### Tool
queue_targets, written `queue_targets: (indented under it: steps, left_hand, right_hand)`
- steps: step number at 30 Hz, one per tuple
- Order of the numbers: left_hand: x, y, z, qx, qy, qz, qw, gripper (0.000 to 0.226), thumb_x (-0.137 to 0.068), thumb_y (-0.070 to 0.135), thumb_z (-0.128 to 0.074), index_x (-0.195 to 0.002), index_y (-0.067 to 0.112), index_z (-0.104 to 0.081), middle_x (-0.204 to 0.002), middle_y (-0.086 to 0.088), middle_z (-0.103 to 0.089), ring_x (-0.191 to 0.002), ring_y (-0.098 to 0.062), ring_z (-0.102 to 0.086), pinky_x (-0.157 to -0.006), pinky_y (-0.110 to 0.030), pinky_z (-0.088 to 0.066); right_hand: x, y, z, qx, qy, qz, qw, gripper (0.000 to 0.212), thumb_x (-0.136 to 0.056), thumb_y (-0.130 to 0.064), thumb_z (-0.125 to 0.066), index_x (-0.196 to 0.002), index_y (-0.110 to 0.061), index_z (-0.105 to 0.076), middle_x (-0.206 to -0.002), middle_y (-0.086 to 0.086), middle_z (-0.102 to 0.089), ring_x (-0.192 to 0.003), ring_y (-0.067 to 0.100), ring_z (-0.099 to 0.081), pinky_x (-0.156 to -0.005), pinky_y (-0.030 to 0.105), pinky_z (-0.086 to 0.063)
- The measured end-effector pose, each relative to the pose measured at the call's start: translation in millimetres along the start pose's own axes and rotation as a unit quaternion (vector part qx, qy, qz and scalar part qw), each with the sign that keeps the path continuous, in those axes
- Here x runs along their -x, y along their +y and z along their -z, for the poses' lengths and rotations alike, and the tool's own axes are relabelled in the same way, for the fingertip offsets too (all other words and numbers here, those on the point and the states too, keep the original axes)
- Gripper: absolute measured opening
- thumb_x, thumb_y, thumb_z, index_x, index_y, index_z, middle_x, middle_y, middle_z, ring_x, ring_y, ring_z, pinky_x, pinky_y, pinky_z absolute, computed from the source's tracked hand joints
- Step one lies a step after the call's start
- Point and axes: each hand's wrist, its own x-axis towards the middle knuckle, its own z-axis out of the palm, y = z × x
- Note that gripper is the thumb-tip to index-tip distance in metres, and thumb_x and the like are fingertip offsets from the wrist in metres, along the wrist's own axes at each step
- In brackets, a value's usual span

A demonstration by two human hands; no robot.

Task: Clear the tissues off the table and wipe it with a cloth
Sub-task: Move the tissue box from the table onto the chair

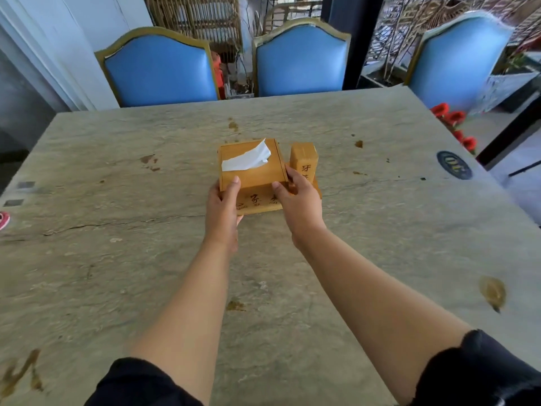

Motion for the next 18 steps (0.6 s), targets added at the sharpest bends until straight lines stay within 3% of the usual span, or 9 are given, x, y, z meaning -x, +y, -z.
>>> queue_targets:
  steps: [9, 14, 18]
  left_hand:
    - [127.4, -31.1, -137.2, 0.002, -0.071, -0.004, 0.997, 0.065, -0.073, 0.052, -0.063, -0.129, 0.025, -0.047, -0.122, 0.006, -0.061, -0.113, -0.014, -0.059, -0.094, -0.04, -0.046]
    - [201.0, -58.3, -229.0, 0.03, -0.099, 0.013, 0.995, 0.052, -0.089, 0.042, -0.061, -0.133, 0.023, -0.043, -0.129, 0.001, -0.058, -0.117, -0.016, -0.056, -0.102, -0.045, -0.042]
    - [243.2, -73.5, -296.7, 0.032, -0.12, 0.013, 0.992, 0.044, -0.092, 0.038, -0.058, -0.132, 0.024, -0.044, -0.127, 0.001, -0.058, -0.114, -0.015, -0.057, -0.1, -0.043, -0.044]
  right_hand:
    - [61.9, 15.1, 189.8, -0.016, 0.055, -0.006, 0.998, 0.049, -0.092, -0.029, -0.061, -0.138, -0.026, -0.048, -0.125, 0.0, -0.059, -0.112, 0.015, -0.057, -0.101, 0.039, -0.047]
    - [88.4, 21.3, 308.8, -0.009, 0.077, 0.007, 0.997, 0.049, -0.091, -0.028, -0.062, -0.137, -0.025, -0.049, -0.127, -0.001, -0.058, -0.114, 0.015, -0.056, -0.102, 0.039, -0.047]
    - [100.6, 29.5, 389.2, -0.012, 0.09, 0.009, 0.996, 0.051, -0.092, -0.028, -0.061, -0.14, -0.023, -0.046, -0.129, -0.001, -0.059, -0.117, 0.016, -0.056, -0.102, 0.041, -0.047]
